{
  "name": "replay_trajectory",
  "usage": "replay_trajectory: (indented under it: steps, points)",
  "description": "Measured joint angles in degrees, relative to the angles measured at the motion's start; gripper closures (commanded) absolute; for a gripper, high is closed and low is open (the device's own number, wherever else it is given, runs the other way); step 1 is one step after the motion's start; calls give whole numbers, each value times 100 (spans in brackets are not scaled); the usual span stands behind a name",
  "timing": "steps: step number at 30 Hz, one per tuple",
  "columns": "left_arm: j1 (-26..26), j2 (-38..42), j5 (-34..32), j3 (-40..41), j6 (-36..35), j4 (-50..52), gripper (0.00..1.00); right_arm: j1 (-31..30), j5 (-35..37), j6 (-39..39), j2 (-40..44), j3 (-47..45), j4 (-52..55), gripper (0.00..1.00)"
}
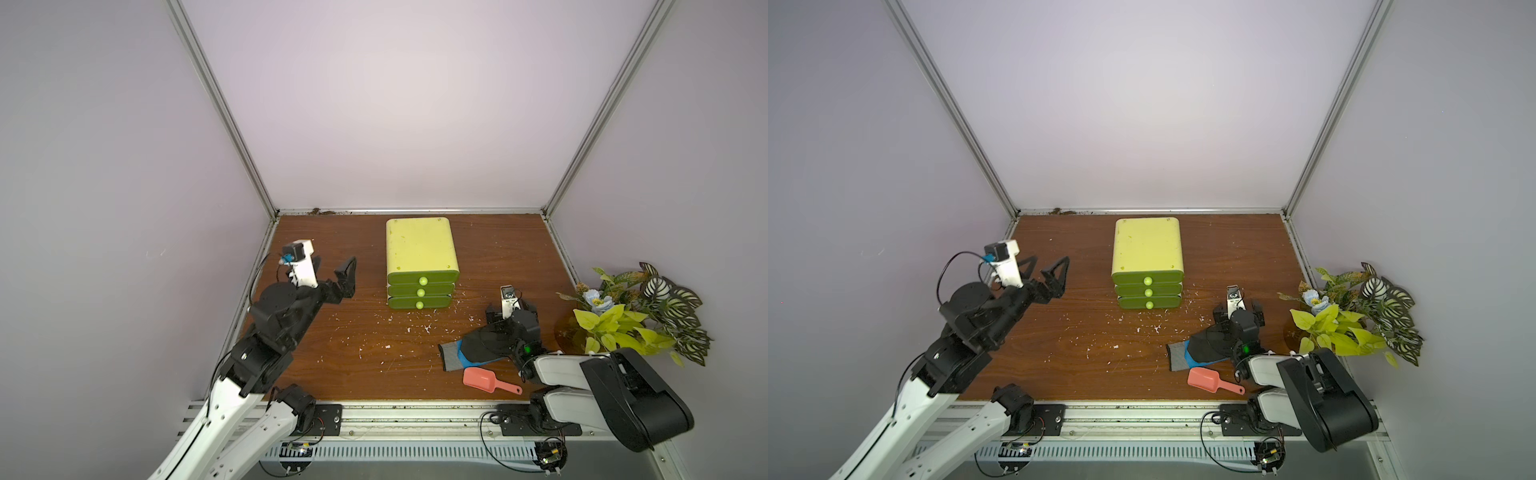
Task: Place the umbrella in the drawer by color
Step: Reset both arms
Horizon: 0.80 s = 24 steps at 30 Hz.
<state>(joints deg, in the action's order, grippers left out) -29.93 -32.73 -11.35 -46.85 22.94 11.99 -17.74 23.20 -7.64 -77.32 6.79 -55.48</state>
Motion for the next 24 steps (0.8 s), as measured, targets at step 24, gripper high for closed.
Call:
replay_trajectory:
  steps: [24]
  points:
    - [2524, -1119, -175, 3303, -1143, -4736, 1, 1770, -2669, 586, -1132, 382, -2116, 1]
